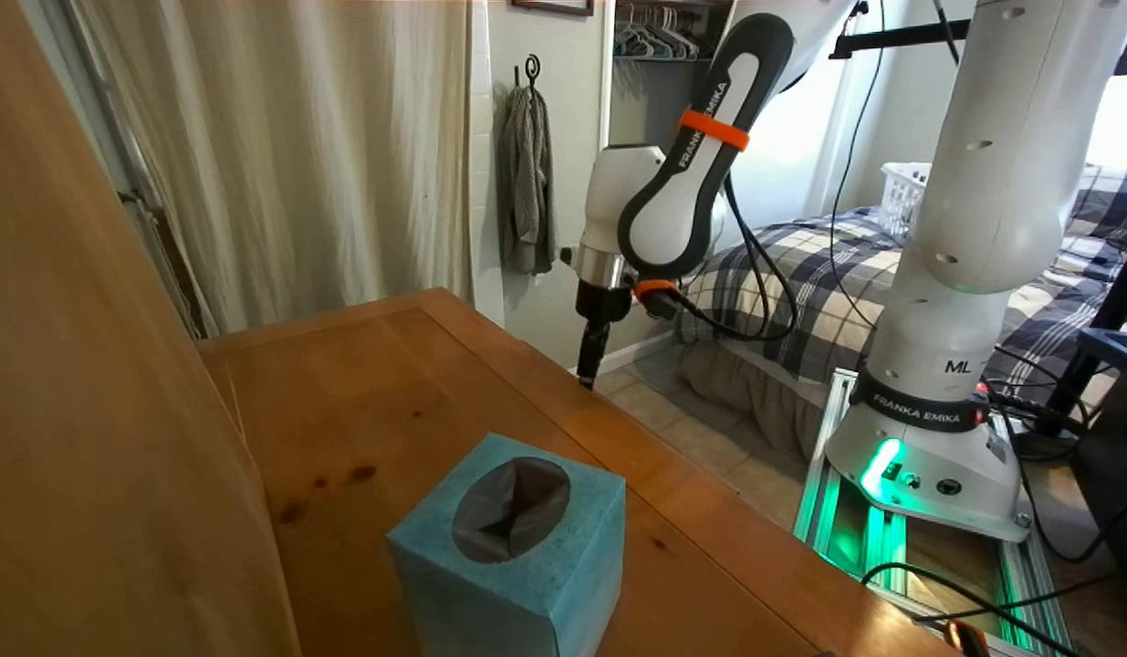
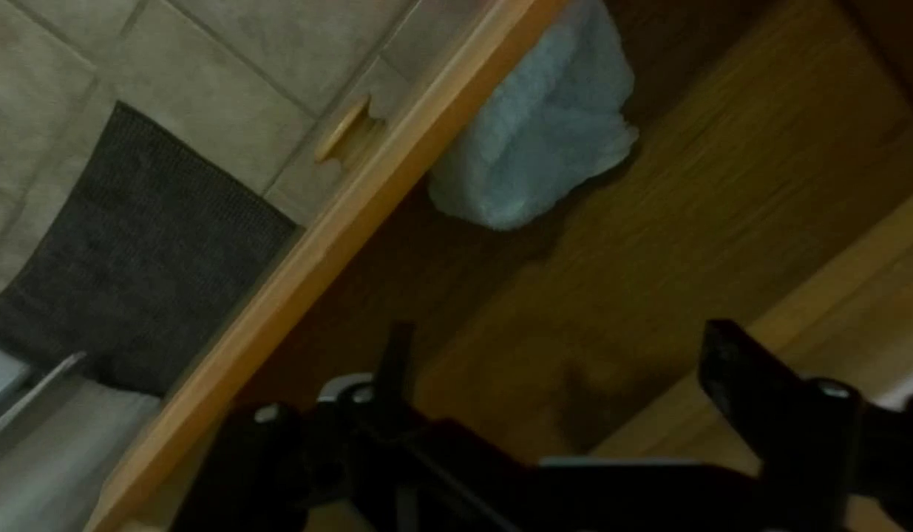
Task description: Put the towel into the drawer
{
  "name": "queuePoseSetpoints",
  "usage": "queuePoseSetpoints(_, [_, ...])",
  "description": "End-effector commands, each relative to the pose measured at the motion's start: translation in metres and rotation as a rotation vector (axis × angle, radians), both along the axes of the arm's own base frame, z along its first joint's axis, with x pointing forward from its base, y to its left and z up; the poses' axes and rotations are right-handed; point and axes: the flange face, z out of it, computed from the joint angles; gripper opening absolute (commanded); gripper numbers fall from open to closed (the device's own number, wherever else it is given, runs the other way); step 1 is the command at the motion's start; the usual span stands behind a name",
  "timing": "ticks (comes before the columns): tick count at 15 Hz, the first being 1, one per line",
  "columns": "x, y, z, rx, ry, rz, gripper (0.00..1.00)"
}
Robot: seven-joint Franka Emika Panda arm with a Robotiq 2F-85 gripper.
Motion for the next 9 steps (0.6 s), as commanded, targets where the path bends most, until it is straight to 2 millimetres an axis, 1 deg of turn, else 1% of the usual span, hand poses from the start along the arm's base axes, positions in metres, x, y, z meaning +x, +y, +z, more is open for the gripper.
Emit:
queuePoseSetpoints(1, [0.006,0.001,0.071,-0.068,-0.079,0.087,1.00])
queuePoseSetpoints(4, [0.000,0.001,0.122,-0.089,-0.114,0.077,1.00])
queuePoseSetpoints(6, [-0.006,0.001,0.152,-0.084,-0.102,0.018,1.00])
queuePoseSetpoints(9, [-0.018,-0.002,0.191,-0.079,-0.060,-0.174,1.00])
